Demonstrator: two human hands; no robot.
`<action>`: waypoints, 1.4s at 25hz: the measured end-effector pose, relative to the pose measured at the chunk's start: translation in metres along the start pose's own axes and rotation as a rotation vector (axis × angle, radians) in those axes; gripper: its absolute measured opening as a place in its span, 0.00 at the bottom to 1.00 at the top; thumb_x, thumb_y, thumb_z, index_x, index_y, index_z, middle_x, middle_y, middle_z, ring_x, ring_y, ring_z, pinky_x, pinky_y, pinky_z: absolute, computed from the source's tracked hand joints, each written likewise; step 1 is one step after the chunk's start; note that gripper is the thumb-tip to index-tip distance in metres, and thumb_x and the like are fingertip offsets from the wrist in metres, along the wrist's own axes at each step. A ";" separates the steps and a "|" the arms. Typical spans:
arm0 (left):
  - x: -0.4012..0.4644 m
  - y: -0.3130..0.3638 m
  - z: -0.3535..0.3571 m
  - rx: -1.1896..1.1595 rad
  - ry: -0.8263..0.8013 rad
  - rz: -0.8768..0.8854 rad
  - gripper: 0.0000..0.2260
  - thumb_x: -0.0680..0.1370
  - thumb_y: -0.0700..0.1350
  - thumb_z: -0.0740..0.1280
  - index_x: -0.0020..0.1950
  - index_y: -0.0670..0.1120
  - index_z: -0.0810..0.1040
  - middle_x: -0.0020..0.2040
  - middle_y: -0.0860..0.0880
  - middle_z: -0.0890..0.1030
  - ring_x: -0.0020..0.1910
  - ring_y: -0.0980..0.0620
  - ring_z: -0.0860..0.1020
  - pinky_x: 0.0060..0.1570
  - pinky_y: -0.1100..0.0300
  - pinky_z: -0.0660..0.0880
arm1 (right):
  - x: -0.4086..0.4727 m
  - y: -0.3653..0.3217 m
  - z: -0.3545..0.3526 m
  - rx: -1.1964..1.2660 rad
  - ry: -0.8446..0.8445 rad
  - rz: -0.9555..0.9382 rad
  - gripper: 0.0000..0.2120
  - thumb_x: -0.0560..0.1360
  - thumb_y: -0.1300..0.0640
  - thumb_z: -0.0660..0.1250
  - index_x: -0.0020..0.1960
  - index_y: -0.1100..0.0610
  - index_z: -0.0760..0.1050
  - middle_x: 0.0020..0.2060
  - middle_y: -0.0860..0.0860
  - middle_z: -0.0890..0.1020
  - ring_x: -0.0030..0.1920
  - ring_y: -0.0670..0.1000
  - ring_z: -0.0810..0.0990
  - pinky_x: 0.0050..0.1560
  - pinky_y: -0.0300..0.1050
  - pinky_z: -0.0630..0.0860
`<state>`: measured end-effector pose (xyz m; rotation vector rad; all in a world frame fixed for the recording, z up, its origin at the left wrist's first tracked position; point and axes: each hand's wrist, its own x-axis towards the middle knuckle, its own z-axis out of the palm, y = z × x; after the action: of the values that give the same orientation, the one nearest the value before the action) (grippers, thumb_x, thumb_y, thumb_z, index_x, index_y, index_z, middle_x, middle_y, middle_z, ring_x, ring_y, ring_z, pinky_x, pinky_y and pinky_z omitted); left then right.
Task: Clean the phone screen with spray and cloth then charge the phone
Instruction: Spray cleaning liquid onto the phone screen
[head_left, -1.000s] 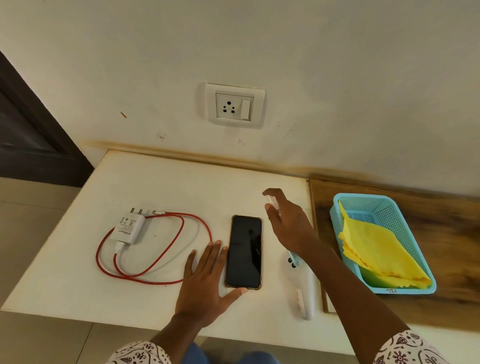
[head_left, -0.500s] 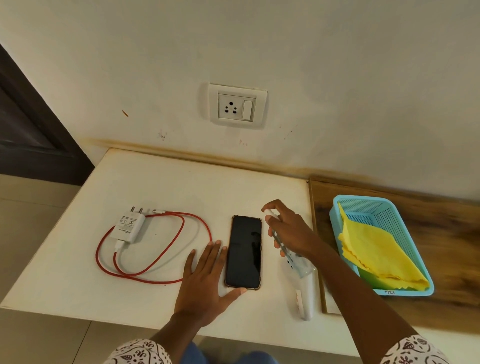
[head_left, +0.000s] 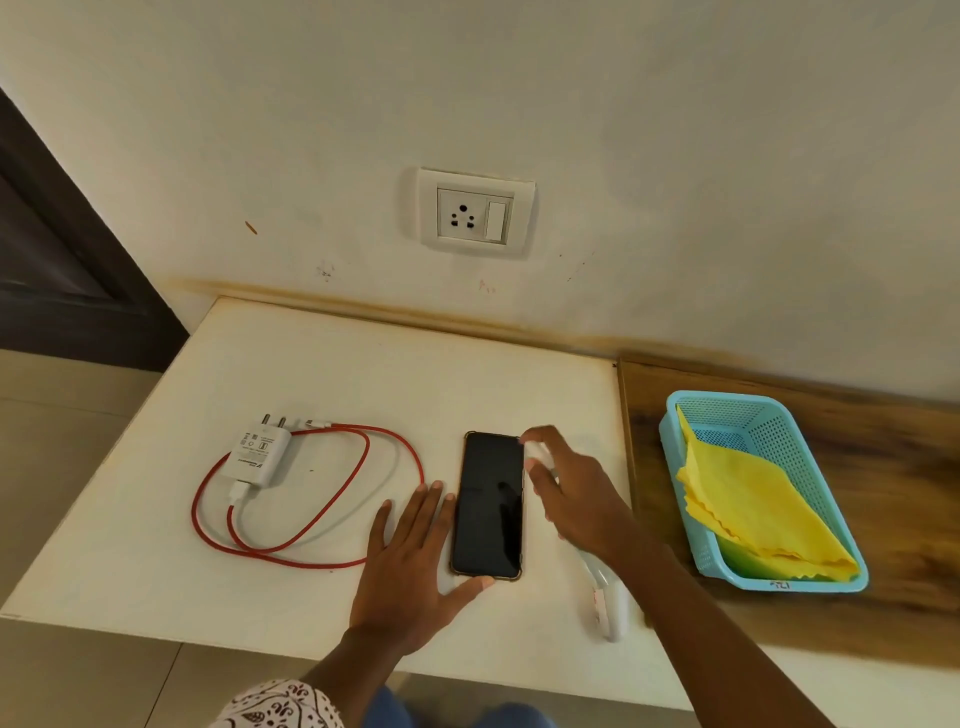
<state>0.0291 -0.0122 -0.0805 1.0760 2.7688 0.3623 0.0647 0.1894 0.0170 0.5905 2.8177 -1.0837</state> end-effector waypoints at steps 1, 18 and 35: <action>0.000 0.000 0.000 0.002 0.001 0.002 0.41 0.72 0.74 0.50 0.76 0.48 0.57 0.76 0.49 0.57 0.75 0.49 0.53 0.71 0.48 0.43 | -0.007 0.001 0.005 -0.012 0.008 -0.010 0.16 0.79 0.49 0.54 0.66 0.48 0.62 0.41 0.45 0.75 0.35 0.42 0.74 0.40 0.32 0.72; 0.001 0.001 0.000 0.012 -0.049 -0.019 0.40 0.72 0.74 0.49 0.74 0.47 0.63 0.74 0.46 0.64 0.72 0.44 0.61 0.69 0.46 0.48 | -0.087 0.002 0.059 0.017 0.093 0.115 0.23 0.73 0.41 0.48 0.68 0.42 0.60 0.67 0.43 0.71 0.62 0.46 0.74 0.64 0.41 0.69; 0.001 0.002 -0.002 0.016 -0.048 -0.017 0.40 0.71 0.73 0.50 0.73 0.46 0.64 0.73 0.46 0.64 0.71 0.43 0.63 0.69 0.46 0.47 | -0.097 0.000 0.059 -0.107 0.002 0.096 0.25 0.76 0.42 0.38 0.67 0.47 0.60 0.60 0.45 0.74 0.57 0.49 0.75 0.59 0.48 0.75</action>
<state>0.0291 -0.0103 -0.0779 1.0497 2.7419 0.3090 0.1502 0.1192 -0.0084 0.7093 2.7954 -0.9099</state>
